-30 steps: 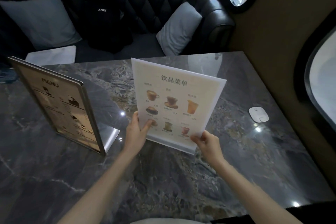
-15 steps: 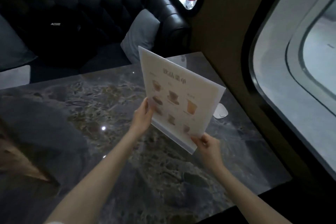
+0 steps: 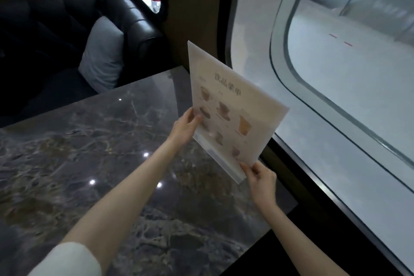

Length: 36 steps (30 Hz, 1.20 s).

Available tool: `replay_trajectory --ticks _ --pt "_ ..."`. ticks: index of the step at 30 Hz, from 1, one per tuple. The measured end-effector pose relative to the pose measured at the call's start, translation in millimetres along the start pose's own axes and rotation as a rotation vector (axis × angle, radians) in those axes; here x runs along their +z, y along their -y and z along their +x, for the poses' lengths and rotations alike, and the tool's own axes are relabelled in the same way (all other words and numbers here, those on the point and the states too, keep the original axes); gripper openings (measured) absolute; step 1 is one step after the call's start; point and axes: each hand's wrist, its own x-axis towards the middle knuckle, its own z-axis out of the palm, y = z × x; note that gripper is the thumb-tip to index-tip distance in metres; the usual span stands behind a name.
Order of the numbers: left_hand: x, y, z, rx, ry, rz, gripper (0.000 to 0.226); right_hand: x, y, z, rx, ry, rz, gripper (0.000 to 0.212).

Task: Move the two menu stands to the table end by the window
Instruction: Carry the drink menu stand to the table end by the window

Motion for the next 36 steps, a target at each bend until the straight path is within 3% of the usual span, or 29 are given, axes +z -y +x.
replay_trajectory --ticks 9,16,27,32,36 --pt "52 -25 38 0.023 0.208 0.058 0.053 -23 -30 21 0.144 -0.12 0.046 0.017" --pt "71 -26 53 0.067 0.266 0.101 0.047 -22 -44 27 0.183 -0.174 0.019 0.028" --pt "77 -16 58 0.063 0.264 0.135 0.053 -19 -50 27 0.221 -0.14 -0.009 0.018" --pt "79 -16 57 0.039 0.288 0.142 0.054 -25 -47 29 0.165 0.02 -0.204 0.021" --pt "84 -9 48 0.018 0.281 0.229 0.05 -25 -53 25 0.19 0.042 -0.42 0.024"
